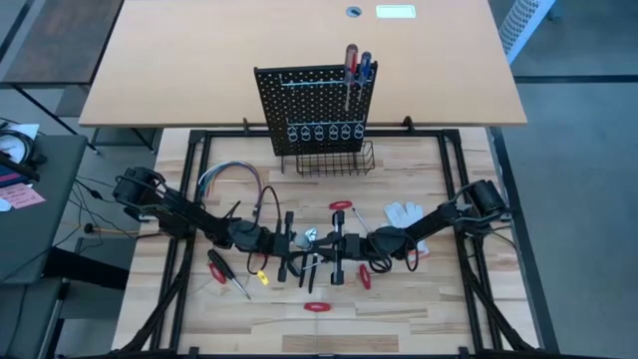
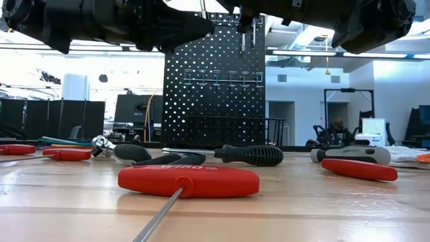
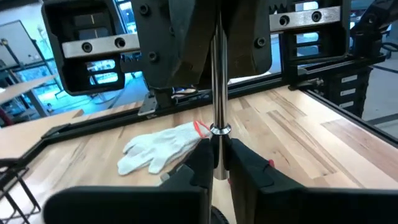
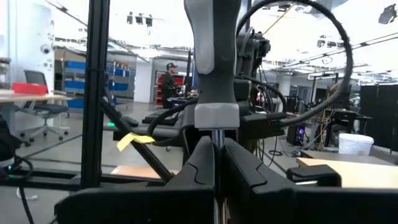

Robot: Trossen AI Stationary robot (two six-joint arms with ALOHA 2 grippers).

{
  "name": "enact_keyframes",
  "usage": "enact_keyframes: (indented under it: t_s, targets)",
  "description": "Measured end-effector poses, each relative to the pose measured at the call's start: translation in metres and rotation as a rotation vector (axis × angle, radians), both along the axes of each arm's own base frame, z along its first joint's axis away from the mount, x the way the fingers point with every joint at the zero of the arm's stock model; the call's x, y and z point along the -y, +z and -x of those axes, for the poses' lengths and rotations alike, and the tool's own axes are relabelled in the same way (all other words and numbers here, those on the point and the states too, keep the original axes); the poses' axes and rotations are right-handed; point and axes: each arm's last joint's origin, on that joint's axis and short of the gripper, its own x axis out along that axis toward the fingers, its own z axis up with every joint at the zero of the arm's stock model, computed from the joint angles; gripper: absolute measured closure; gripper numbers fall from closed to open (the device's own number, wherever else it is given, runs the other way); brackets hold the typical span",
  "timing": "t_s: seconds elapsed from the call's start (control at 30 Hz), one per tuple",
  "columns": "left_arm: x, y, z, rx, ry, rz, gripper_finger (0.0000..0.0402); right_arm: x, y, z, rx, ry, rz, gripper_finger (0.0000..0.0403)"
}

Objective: Hang tools onto peg board
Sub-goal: Hang the gray bit driver handle onto the black pegboard

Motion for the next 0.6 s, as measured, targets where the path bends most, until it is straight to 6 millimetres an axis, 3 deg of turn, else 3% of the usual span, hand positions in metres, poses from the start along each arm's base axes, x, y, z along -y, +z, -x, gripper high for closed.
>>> enact_keyframes:
  t_s: [0.27,0.6]
  targets:
    - [0.0,-0.006,0.0,-0.056,0.007,0.007,0.0387,-0.001,-0.007,-0.002,-0.07,0.001,0.013,0.0368]
    - [-0.004,-0.01,0.0,-0.099,0.05,0.015,0.0387,0.003,0.006,0.006,-0.266,-0.041,0.002,0.0275]
